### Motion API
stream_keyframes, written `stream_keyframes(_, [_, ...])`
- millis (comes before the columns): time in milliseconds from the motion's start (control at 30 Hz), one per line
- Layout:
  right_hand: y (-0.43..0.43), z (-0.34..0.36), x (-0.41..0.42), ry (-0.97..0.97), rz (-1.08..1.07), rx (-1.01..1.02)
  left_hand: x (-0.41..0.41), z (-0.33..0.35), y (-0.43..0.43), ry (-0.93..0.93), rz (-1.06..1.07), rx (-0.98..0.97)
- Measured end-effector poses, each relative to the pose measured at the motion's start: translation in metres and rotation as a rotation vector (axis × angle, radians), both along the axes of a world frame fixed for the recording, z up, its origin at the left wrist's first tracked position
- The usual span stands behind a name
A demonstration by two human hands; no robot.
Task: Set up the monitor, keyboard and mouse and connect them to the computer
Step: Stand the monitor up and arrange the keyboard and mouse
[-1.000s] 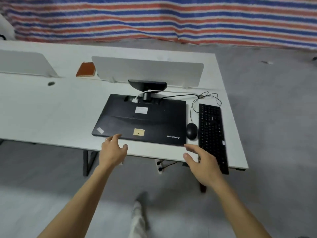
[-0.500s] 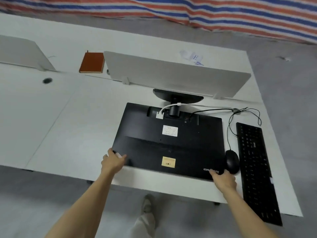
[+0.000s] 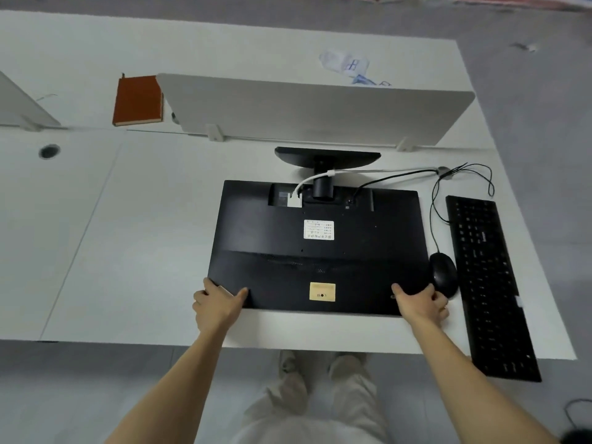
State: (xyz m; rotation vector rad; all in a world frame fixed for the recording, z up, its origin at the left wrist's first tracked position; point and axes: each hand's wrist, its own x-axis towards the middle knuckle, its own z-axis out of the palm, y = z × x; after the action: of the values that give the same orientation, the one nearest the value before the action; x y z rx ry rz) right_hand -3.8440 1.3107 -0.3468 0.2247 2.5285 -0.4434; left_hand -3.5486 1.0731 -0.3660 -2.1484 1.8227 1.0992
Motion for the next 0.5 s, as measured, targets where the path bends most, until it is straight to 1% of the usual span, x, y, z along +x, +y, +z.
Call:
stream_keyframes(100, [0.008,-0.004,-0.006,-0.032,-0.019,-0.006,-0.005,-0.001,0.004,-0.023,0.018,-0.018])
stream_keyframes(200, [0.010,-0.004,-0.014,-0.023,-0.027,-0.011,-0.007,0.003,-0.002,-0.058,0.044,0.024])
stream_keyframes(333, [0.010,-0.005,-0.022,-0.041,-0.080,-0.014,-0.006,0.007,-0.018,-0.113,0.024,0.093])
stream_keyframes(500, [0.005,-0.006,-0.025,-0.059,-0.156,-0.018,-0.016,0.003,-0.025,-0.129,0.157,0.079])
